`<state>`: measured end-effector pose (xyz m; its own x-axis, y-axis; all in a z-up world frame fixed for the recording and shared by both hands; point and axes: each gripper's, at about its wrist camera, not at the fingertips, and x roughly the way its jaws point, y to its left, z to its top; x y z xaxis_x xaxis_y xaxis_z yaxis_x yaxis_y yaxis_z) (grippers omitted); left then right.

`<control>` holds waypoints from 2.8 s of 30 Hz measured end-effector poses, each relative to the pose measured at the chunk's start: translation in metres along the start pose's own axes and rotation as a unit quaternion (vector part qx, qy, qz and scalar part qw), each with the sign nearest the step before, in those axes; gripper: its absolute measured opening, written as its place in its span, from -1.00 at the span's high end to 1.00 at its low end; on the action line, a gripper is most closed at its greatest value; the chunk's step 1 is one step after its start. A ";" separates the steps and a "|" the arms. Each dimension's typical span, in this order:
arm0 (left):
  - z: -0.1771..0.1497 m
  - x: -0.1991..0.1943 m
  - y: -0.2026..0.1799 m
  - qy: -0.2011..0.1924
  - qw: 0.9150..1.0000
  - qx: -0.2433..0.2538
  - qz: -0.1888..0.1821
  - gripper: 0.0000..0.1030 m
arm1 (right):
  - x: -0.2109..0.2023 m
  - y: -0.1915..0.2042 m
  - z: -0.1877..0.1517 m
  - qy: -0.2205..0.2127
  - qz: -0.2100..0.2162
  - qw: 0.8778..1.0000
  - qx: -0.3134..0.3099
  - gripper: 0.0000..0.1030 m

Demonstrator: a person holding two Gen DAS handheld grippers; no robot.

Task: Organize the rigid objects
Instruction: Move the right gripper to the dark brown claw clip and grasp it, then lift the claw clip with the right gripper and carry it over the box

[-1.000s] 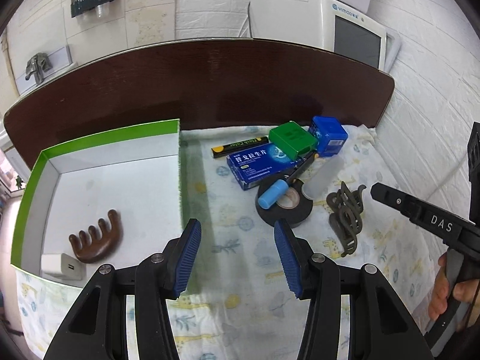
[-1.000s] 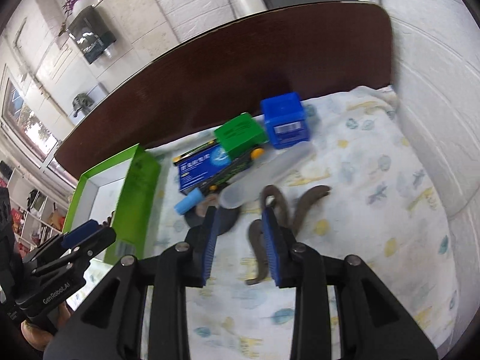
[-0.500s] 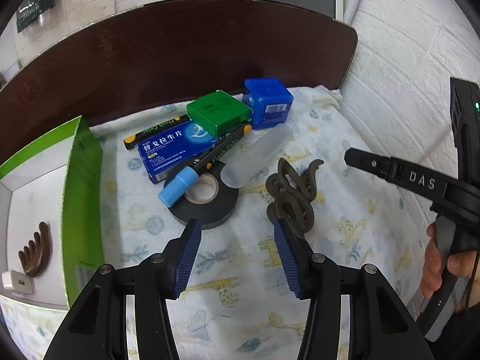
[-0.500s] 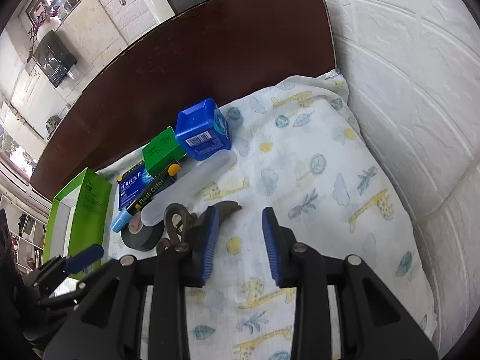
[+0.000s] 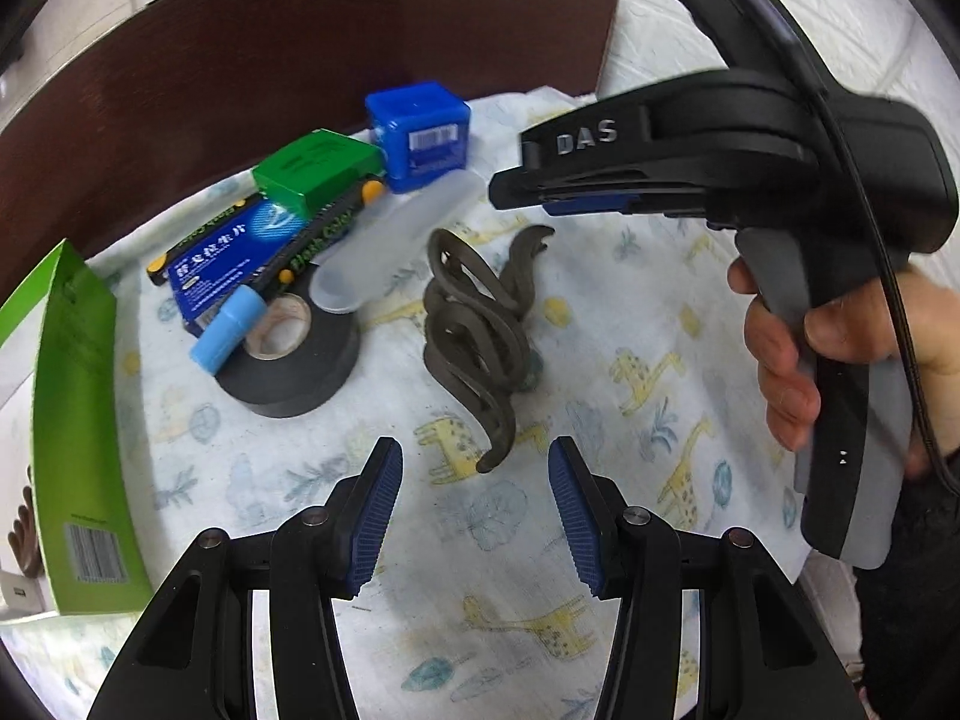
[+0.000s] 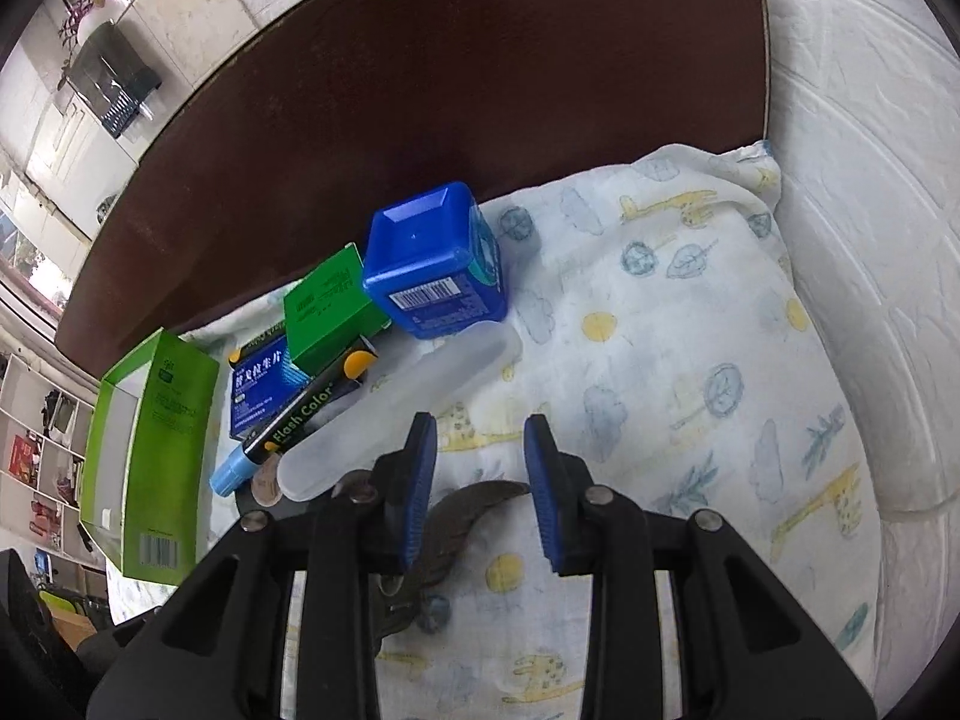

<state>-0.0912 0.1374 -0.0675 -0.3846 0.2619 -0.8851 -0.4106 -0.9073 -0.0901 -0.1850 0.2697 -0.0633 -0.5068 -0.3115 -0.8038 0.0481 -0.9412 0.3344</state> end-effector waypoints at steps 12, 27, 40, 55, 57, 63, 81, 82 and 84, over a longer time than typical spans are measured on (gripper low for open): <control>0.000 -0.001 0.052 -0.012 0.996 -0.086 0.024 0.01 | -0.025 -0.011 -0.043 0.042 0.041 0.998 -0.012 0.40; 0.018 0.016 0.039 -0.012 0.999 -0.017 -0.026 0.01 | -0.034 0.006 -0.067 -0.016 -0.010 0.984 -0.175 -0.04; 0.025 0.020 0.044 -0.019 0.999 -0.020 -0.046 0.18 | -0.012 -0.007 -0.057 0.001 0.004 0.991 -0.133 0.49; 0.016 -0.034 0.054 -0.067 0.997 -0.015 -0.026 0.18 | -0.043 0.027 -0.065 -0.029 0.012 0.988 -0.151 0.49; 0.011 -0.044 0.060 -0.074 0.997 -0.020 -0.023 0.18 | -0.046 0.037 -0.064 -0.033 0.014 0.987 -0.159 0.48; -0.006 -0.081 0.090 -0.104 0.993 -0.047 -0.007 0.18 | -0.062 0.080 -0.059 -0.056 0.036 0.979 -0.191 0.45; -0.095 -0.155 0.221 -0.158 0.969 -0.177 0.064 0.18 | -0.029 0.249 -0.070 -0.034 0.134 0.946 -0.292 0.44; -0.099 -0.154 0.228 -0.157 0.968 -0.184 0.067 0.17 | -0.025 0.255 -0.072 -0.029 0.136 0.946 -0.293 0.44; -0.106 -0.151 0.242 -0.153 0.966 -0.199 0.067 0.17 | -0.015 0.269 -0.077 -0.020 0.137 0.944 -0.299 0.44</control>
<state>-0.0443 -0.1565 -0.0038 -0.6639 0.1629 -0.7299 -0.0134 -0.9784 -0.2062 -0.0986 0.0107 0.0010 -0.4359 -0.5605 -0.7042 0.6533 -0.7352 0.1807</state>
